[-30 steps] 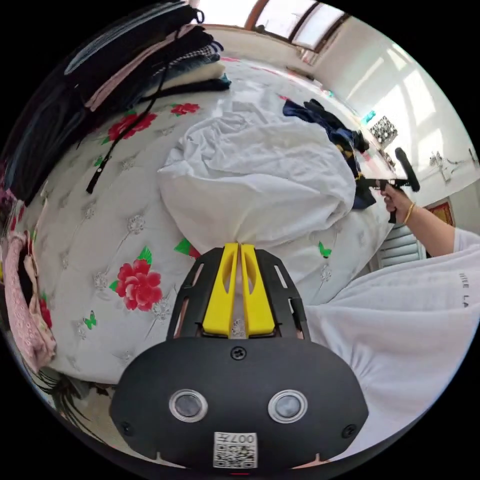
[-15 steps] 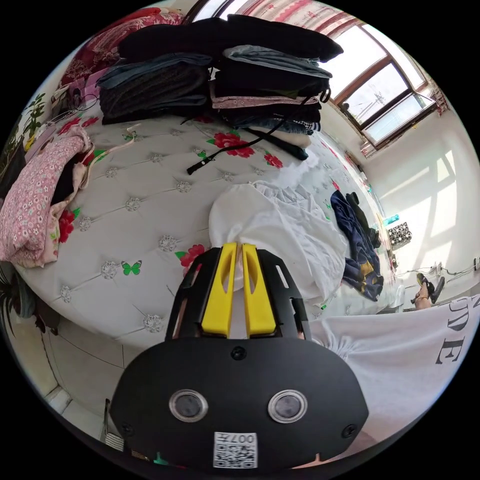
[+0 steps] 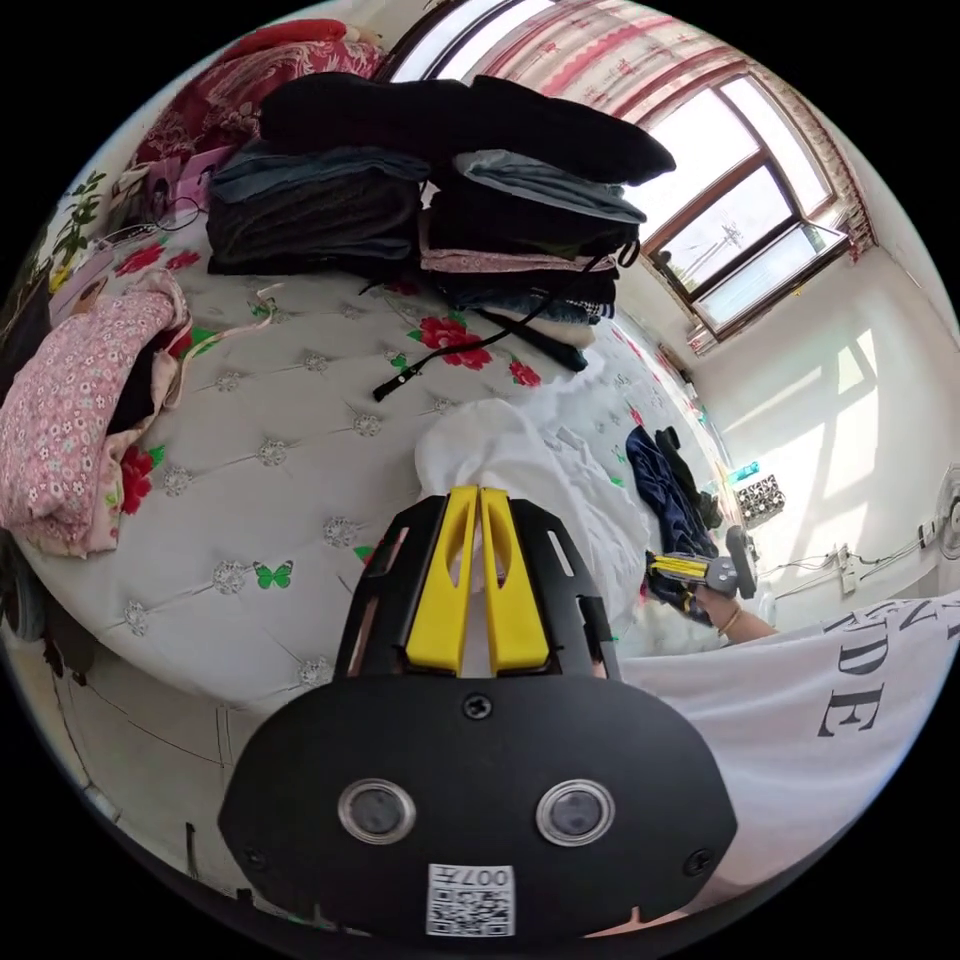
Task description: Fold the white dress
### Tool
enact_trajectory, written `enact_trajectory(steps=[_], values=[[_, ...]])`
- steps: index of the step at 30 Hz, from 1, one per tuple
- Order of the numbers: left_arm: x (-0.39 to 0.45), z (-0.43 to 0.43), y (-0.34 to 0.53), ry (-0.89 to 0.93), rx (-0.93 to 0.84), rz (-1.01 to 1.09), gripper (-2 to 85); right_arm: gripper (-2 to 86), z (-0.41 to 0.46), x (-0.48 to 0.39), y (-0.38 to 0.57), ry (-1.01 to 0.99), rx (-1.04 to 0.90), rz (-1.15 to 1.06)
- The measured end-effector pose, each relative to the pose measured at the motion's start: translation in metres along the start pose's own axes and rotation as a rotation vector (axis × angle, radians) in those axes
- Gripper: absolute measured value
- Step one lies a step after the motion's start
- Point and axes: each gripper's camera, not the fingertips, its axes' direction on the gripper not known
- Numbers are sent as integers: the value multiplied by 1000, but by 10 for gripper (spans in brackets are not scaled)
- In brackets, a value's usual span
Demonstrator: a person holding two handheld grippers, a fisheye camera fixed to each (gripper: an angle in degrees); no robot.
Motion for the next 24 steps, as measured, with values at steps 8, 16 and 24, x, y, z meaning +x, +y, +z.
enact_trajectory(steps=[8,16,24], values=[[9,-41,-20,21,17,-29,-10,57,-154,260,285,463,20,1281],[52,-57,-20,126,25,-7,-10,69,-248,110,289,74,669,944],[149,-137,-19,304,172,165,-10,81,-143,-115,21,-767,447,239]])
